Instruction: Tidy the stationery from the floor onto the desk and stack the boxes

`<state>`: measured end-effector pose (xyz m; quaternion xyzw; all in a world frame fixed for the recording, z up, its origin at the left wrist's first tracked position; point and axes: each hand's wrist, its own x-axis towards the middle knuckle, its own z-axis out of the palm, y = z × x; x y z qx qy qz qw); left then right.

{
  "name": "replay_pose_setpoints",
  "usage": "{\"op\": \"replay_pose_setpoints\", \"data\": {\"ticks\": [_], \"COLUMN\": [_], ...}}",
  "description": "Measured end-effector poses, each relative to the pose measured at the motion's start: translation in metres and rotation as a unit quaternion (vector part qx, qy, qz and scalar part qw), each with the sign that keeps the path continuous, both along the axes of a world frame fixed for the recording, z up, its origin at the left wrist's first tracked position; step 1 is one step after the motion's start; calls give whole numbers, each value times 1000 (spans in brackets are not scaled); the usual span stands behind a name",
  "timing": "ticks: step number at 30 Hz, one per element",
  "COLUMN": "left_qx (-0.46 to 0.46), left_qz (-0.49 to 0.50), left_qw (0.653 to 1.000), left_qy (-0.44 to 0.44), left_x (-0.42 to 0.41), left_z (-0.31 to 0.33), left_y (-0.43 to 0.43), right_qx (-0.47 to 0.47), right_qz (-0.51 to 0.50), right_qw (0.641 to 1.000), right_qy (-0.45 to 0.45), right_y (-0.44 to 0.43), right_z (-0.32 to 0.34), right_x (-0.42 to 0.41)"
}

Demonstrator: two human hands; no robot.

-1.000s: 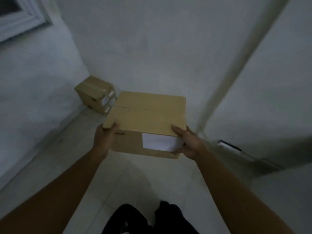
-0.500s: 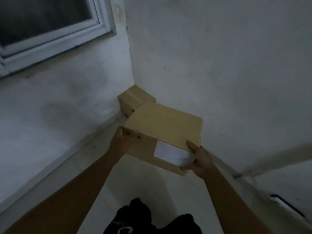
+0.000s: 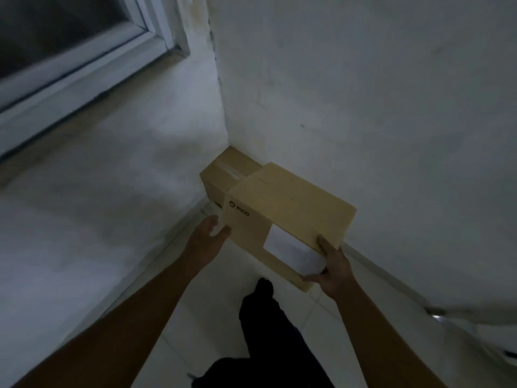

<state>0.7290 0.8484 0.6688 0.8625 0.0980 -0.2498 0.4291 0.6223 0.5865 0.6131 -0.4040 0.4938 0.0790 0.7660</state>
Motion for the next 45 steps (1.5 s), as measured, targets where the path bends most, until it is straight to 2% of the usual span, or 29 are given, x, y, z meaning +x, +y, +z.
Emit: {"op": "replay_pose_setpoints", "data": {"ticks": [10, 17, 22, 24, 29, 35, 38, 41, 45], "left_qx": [-7, 36, 24, 39, 69, 62, 59, 64, 64], "left_qz": [-19, -77, -82, -102, -175, -176, -176, -183, -206], "left_qw": [996, 993, 993, 991, 981, 981, 982, 981, 976], "left_qy": [86, 82, 83, 78, 50, 45, 31, 28, 22], "left_x": [173, 294, 356, 370, 390, 408, 411, 406, 390], "left_z": [-43, -76, -95, -105, -124, -136, -141, -136, -114], "left_y": [-15, -17, -2, 3, 6, 8, 15, 20, 21], "right_qx": [-38, -56, -53, -60, -188, -174, -163, -165, -264], "right_qz": [-25, -30, -53, -43, 47, 116, 147, 197, 269], "right_qw": [998, 995, 995, 995, 972, 953, 949, 941, 897], "right_qy": [43, 71, 62, 65, 133, 218, 226, 220, 233], "right_y": [25, 52, 73, 83, 105, 110, 108, 99, 89], "right_z": [-60, -117, -159, -173, -202, -218, -224, -207, -173], "right_x": [173, 264, 309, 323, 361, 402, 407, 398, 377]}}
